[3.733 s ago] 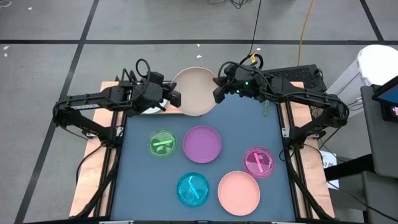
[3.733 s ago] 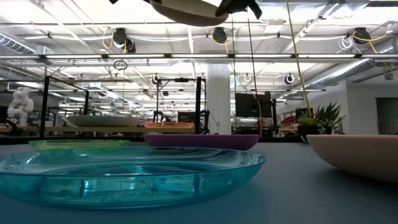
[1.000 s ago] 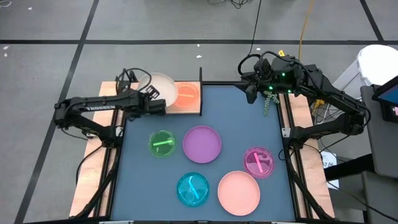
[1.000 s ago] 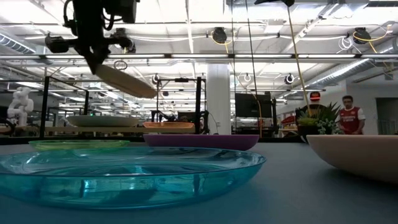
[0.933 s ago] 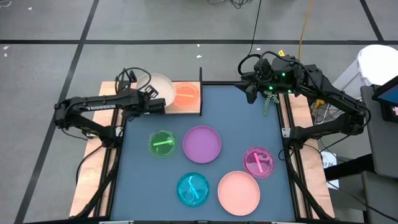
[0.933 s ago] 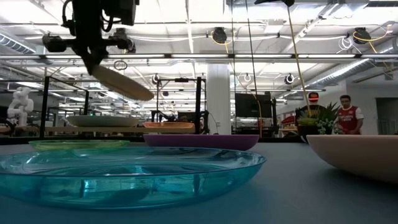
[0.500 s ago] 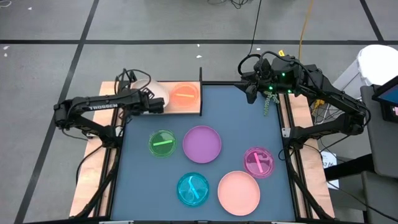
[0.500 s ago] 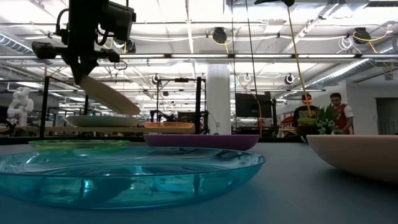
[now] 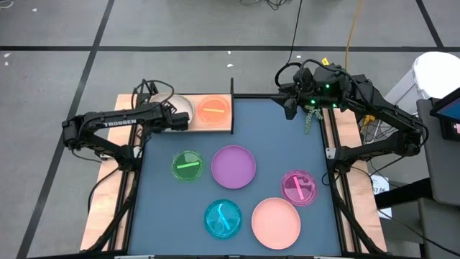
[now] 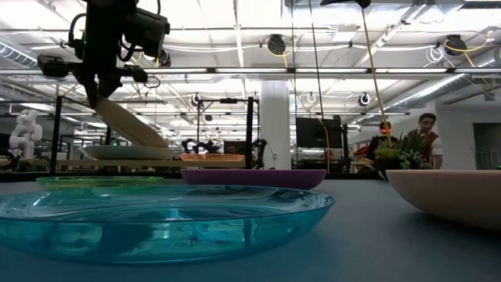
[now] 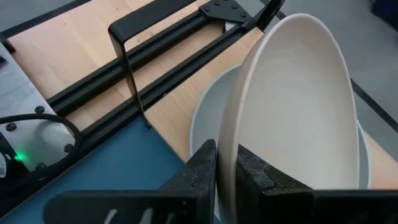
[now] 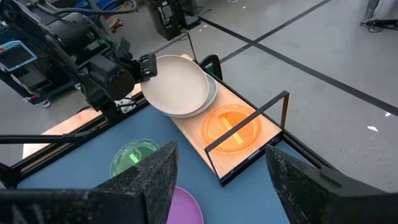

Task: Place and stack plates onto a shelf
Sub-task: Stack the white plate on top of the gray plate on the shelf

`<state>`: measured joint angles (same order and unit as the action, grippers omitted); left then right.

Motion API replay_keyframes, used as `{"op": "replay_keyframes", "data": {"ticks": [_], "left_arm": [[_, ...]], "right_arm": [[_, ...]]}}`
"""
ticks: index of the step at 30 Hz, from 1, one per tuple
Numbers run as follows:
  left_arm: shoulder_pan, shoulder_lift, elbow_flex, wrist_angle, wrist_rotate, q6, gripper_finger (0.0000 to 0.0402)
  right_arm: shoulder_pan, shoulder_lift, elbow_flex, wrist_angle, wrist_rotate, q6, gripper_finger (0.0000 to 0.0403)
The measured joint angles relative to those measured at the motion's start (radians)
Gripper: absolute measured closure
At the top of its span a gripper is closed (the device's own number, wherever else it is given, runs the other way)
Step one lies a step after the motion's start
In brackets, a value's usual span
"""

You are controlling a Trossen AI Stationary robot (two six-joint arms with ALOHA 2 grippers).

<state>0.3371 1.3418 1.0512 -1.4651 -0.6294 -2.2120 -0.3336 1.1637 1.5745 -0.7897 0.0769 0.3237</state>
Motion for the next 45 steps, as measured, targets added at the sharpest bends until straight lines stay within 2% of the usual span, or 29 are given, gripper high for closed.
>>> {"op": "replay_keyframes", "data": {"ticks": [18,22,28,35,40,45], "left_arm": [[0.003,0.001,0.000,0.012,-0.003,0.082,0.0359],[0.003,0.001,-0.015,0.063,-0.028,0.108,0.0356],[0.002,0.001,-0.057,0.090,0.017,0.105,0.0303],[-0.008,0.001,-0.058,0.073,0.020,0.108,0.0253],[-0.046,-0.001,-0.012,0.094,-0.004,0.259,0.0248],[-0.119,-0.001,0.050,0.226,-0.044,0.584,0.0247]], "right_arm": [[0.000,0.000,0.000,0.009,0.000,0.004,0.0181],[0.000,0.000,0.000,0.009,0.000,0.004,0.0181],[0.000,0.000,0.000,0.008,0.000,0.005,0.0181],[0.000,0.000,0.000,0.008,0.000,0.008,0.0181],[0.000,0.000,0.000,0.008,0.000,0.008,0.0181],[0.000,-0.001,-0.012,0.017,0.000,0.009,0.0181]]}}
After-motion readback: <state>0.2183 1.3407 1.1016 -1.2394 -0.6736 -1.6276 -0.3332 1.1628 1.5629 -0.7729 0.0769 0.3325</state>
